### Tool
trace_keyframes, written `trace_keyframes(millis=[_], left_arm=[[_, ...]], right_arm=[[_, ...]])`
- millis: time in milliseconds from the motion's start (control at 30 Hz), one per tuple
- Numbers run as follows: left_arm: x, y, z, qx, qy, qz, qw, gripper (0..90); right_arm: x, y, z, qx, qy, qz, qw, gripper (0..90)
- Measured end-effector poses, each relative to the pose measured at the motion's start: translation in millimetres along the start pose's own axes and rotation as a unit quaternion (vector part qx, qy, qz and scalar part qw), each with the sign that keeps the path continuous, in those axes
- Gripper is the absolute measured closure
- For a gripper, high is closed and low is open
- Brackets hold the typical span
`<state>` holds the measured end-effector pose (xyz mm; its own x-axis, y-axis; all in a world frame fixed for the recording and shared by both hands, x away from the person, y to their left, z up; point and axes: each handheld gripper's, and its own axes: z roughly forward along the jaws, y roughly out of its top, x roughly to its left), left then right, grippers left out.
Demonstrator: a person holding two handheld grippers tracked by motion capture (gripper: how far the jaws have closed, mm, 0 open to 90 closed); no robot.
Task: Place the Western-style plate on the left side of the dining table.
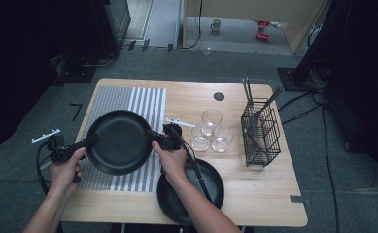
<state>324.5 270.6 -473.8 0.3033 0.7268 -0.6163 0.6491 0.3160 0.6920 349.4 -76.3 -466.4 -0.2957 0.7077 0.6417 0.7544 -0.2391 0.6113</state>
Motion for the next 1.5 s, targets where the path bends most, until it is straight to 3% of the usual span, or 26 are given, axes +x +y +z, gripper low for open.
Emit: trace_keyframes(millis=[833,1500], left_arm=[[22.2,21.0,27.6,0.022,0.017,-0.011,0.9995,77.3],[47.0,30.8,50.9,0.037,0.035,-0.034,0.9981,76.1]], right_arm=[[-11.8,19.5,32.8,0.015,-0.015,0.011,0.9997,82.7],[-21.7,33.8,65.8,0.036,-0.033,0.023,0.9985,82.7]])
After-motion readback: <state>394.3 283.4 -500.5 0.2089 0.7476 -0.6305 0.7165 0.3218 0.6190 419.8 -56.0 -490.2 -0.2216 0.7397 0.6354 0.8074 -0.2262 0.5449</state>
